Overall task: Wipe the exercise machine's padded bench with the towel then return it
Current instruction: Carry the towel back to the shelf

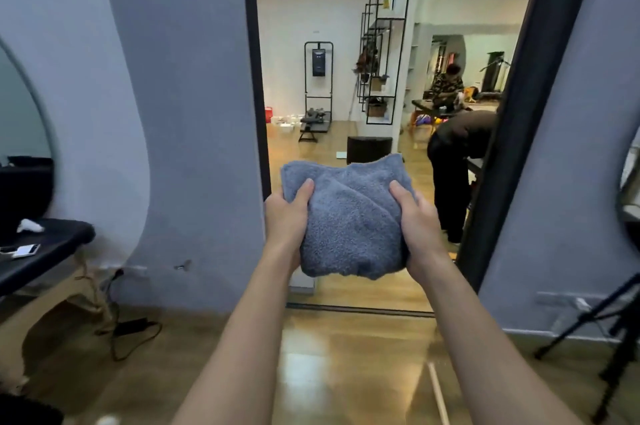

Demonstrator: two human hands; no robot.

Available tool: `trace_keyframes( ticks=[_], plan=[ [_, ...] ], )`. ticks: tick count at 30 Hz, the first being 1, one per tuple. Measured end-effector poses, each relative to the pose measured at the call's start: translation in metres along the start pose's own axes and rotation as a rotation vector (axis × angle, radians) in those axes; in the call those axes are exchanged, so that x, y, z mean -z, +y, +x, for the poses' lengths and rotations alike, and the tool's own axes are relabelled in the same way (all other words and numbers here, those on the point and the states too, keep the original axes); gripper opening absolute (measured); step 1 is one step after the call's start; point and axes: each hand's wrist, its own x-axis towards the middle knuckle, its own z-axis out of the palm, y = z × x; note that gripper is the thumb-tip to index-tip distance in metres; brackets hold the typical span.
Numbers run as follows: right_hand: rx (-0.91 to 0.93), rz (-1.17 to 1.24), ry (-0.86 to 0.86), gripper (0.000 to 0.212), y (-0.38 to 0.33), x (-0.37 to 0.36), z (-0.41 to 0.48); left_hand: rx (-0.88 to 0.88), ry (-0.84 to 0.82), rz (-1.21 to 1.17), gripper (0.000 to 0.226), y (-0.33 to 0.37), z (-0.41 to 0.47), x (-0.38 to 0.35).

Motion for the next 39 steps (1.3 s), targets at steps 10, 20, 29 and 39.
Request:
trace_keyframes(
  ticks=[10, 20, 29, 39],
  plan=[
    [0.027, -0.017, 0.112, 0.024, 0.033, 0.046, 0.233, 0.025, -0.101, 0.016, 0.014, -0.069, 0.192, -0.138],
    [0.027, -0.058, 0.155, 0.024, 0.081, 0.021, 0.529, 0.014, -0.129, -0.023, 0.013, -0.143, 0.473, -0.242],
    [0.04, -0.049, 0.13, 0.02, 0.121, 0.021, 0.815, 0.032, -0.12, -0.033, 0.012, -0.212, 0.721, -0.36],
    [0.007, -0.034, 0.043, 0.026, 0.168, -0.012, 1.146, -0.016, -0.041, -0.01, 0.01, -0.271, 1.014, -0.467]
  ],
)
